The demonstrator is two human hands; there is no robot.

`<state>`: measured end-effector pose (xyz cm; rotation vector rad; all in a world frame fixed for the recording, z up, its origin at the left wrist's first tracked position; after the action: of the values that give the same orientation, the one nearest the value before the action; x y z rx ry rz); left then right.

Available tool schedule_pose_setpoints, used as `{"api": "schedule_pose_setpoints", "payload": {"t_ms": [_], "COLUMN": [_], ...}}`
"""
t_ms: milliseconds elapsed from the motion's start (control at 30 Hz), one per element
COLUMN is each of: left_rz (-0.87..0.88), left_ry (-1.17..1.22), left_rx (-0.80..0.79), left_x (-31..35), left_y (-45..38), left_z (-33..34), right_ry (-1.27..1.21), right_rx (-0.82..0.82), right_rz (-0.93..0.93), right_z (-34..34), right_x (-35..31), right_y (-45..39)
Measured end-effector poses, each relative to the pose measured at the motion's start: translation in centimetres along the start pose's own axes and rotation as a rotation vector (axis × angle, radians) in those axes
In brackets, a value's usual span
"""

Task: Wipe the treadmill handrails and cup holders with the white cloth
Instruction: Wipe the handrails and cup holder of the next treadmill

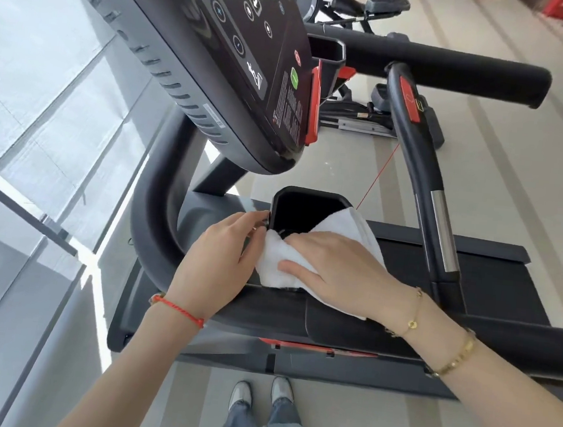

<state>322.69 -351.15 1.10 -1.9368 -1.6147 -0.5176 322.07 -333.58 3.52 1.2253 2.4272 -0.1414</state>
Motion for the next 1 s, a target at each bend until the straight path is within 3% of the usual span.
{"api": "schedule_pose_setpoints", "payload": {"t_ms": [167,267,367,433,500,567,633,700,900,1000], "left_rz": [0.004,-0.013,-0.027,-0.04,-0.063,-0.08,-0.091,-0.102,-0.109,-0.097], "left_ry": [-0.029,-0.03,-0.052,-0.063,-0.07,-0.077,-0.066,-0.054,-0.028,-0.017], "left_rx": [-0.004,-0.003,0.007,0.006,0.009,0.022,0.044,0.057,0.074,0.077], "left_x": [0.1,0.3,0.7,1.0,1.3,1.4,1.5,1.3,1.1,1.0], "left_y": [-0.1,-0.3,-0.8,-1.4,-2.0,-2.6,-3.0,-3.2,-3.2,-3.4], "left_z": [-0.1,-0.2,-0.1,0.2,0.6,0.8,1.0,1.2,1.4,1.6], "right_ry": [-0.052,-0.218,-0.463,-0.481,-0.421,-0.315,-0.036,0.159,-0.254,-0.067], "right_rx": [0.011,0.031,0.269,0.467,0.519,0.42,0.248,0.177,0.132,0.095], "right_rz": [-0.033,-0.058,0.082,0.157,0.147,0.091,0.052,0.035,0.134,0.062], "right_z": [-0.7,-1.8,-2.3,-3.0,-3.5,-3.3,-2.3,-1.6,-2.9,-2.8], "right_x": [2.1,4.3,6.1,6.7,6.5,5.9,5.2,5.2,9.6,8.0], "right_y": [2.2,4.4,4.7,3.4,0.9,-2.3,-5.3,-6.5,-3.3,-5.4]}}
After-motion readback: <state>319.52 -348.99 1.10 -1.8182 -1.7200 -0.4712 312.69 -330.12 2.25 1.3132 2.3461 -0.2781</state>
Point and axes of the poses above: each hand's wrist, its own y-axis away from the middle knuckle, its own z-axis out of the palm, x = y × z, the point moved 3 cm from there along -y, towards the middle knuckle, and after that the axes turned 5 degrees about -y, right-handed, at the moved point
